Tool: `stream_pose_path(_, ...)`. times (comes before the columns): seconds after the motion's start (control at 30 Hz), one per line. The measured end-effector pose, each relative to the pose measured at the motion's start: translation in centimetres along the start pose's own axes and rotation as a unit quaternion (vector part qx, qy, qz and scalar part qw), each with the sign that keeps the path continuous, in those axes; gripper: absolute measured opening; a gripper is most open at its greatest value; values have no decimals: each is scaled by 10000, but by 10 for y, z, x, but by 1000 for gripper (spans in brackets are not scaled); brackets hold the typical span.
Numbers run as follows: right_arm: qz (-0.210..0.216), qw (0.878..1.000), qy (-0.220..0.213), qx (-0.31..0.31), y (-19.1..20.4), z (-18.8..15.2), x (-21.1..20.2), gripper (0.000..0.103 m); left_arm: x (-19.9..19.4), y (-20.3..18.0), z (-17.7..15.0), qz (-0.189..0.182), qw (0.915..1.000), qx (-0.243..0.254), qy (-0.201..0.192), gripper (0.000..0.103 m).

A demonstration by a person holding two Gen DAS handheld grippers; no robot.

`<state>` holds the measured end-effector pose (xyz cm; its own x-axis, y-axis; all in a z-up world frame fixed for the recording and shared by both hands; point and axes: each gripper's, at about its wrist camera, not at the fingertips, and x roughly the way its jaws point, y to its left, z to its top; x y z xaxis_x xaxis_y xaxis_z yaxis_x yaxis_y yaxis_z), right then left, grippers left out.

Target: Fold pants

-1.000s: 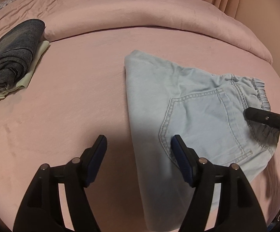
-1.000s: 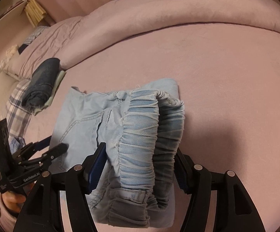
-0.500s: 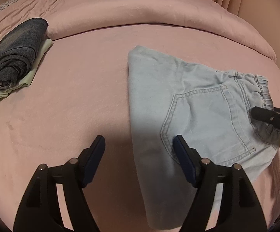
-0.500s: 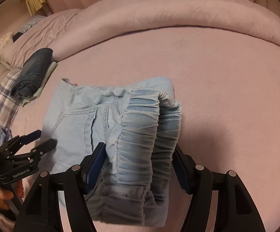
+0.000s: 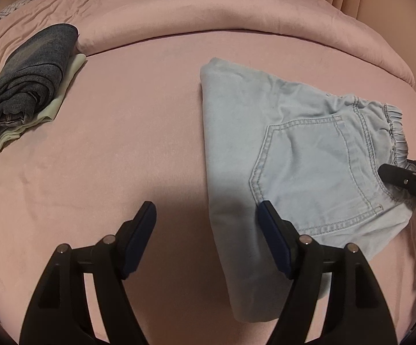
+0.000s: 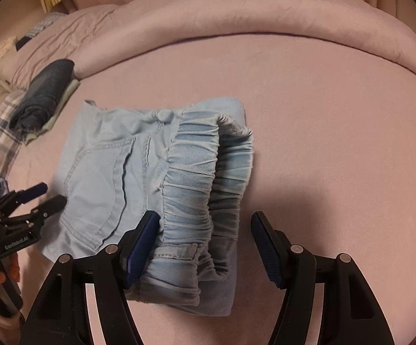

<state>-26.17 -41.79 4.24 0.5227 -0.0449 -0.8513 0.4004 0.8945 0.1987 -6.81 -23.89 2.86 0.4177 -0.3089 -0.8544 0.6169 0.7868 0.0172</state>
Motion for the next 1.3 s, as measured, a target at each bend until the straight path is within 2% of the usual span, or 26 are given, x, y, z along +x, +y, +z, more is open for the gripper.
stream_pose_path(0.13, -28, 10000, -55, 48, 2, -2, -7, 67, -5, 2, -1, -4, 10000, -45, -4, 73)
stream_pose_path(0.3, 175, 9997, -170, 43, 8, -12, -20, 67, -14, 1, -7, -28, 10000, 17, -43, 72)
stream_pose_path(0.4, 63, 9999, -75, -81, 10, -18, -12, 67, -15, -3, -13, 7, 9999, 122, -70, 72)
stream_pose_path(0.5, 192, 9997, -35, 118, 2, -22, -3, 69, -11, -5, -17, 65, 9998, 170, -88, 72)
stream_pose_path(0.73, 130, 9998, -81, 151, 1, -25, -10, 70, -15, -4, -17, 59, 9999, 80, -99, 73)
stream_pose_path(0.9, 152, 9994, -239, 215, 3, -27, -20, 70, -18, -3, -20, 260, 9996, -42, -64, 87)
stream_pose_path(1.0, 59, 9997, -56, 237, 1, -29, -8, 71, -18, -5, -22, 309, 9995, -52, -47, 88)
stream_pose_path(1.1, 40, 9997, -60, 235, 1, -27, -7, 73, -15, -6, -23, 357, 9993, -57, -48, 90)
stream_pose_path(1.2, -70, 9998, -13, 211, 6, -25, -14, 73, -19, -3, -21, 321, 9993, -207, -21, 90)
stream_pose_path(1.3, -51, 9998, -165, 138, 16, -24, -28, 73, -31, -6, -23, 261, 9994, -195, -103, 90)
